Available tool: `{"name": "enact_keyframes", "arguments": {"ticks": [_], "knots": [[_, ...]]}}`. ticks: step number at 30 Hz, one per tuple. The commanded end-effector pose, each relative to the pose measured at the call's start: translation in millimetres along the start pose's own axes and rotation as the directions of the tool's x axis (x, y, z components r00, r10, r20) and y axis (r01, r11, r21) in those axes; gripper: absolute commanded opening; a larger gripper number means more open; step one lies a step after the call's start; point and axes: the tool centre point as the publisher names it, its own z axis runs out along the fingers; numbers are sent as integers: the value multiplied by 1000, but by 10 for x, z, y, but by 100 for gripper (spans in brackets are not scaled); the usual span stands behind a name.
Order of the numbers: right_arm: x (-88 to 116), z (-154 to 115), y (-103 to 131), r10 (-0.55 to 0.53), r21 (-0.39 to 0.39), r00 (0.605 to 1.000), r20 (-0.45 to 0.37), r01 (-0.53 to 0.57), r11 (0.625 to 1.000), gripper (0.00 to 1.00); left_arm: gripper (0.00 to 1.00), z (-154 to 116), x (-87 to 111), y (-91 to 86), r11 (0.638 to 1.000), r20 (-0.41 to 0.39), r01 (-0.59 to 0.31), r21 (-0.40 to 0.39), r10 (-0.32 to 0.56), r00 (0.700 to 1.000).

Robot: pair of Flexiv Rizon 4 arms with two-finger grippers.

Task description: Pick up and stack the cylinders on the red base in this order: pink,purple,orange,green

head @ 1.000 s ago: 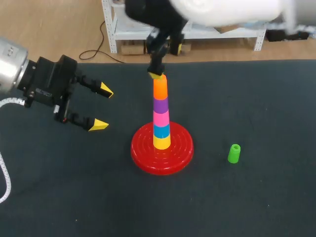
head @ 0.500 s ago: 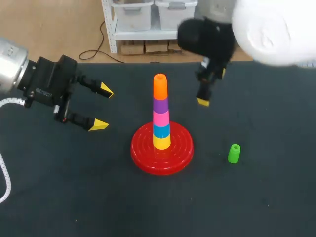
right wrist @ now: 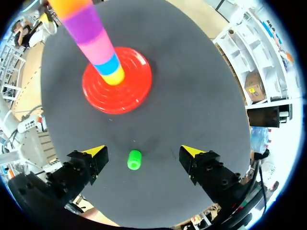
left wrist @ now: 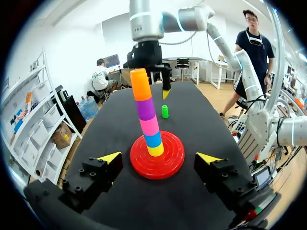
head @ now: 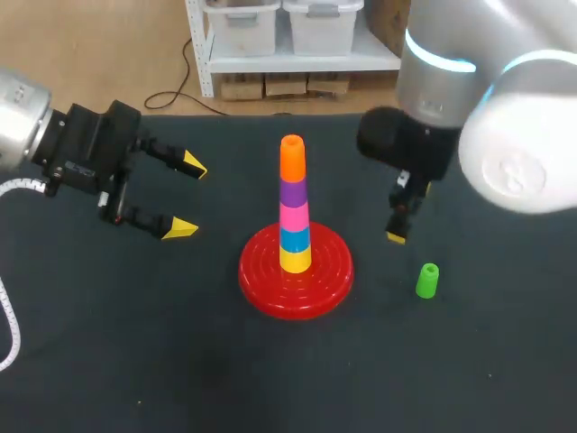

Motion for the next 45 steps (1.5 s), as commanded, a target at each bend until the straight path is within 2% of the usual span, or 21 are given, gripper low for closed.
{"name": "enact_keyframes", "arguments": {"ticks": [1,3,12,18,26,32,33,36,42,45], "knots": [[-17,331,-31,17,-1,999,-32,-17,1000,100,100,0,17,-3,1000,5,-3,-2,3,1000],[-7,423,-57,36,-16,997,-64,-37,999,100,100,0,17,-3,1000,5,-3,-2,3,1000],[186,651,-45,50,-23,994,-102,-53,998,100,100,0,17,-3,1000,5,-3,-2,3,1000],[341,642,25,53,-31,994,-93,-57,998,100,100,0,17,-3,1000,5,-3,-2,3,1000],[434,594,45,72,-2,994,-84,-73,997,100,100,0,17,-3,1000,5,-3,-2,3,1000],[492,561,76,76,-13,994,-75,-77,997,100,100,0,17,-3,1000,5,-3,-2,3,1000],[496,560,82,77,-19,994,-75,-79,997,87,100,0,17,-3,1000,5,-3,-2,3,1000],[500,557,104,80,-31,993,-84,-83,996,65,100,0,17,-3,1000,5,-3,-2,3,1000],[502,534,139,82,-37,993,-89,-86,996,62,100,0,17,-3,1000,5,-3,-2,3,1000],[502,534,170,76,-43,993,-92,-81,996,50,100,0,17,-3,1000,5,-3,-2,3,1000]]}}
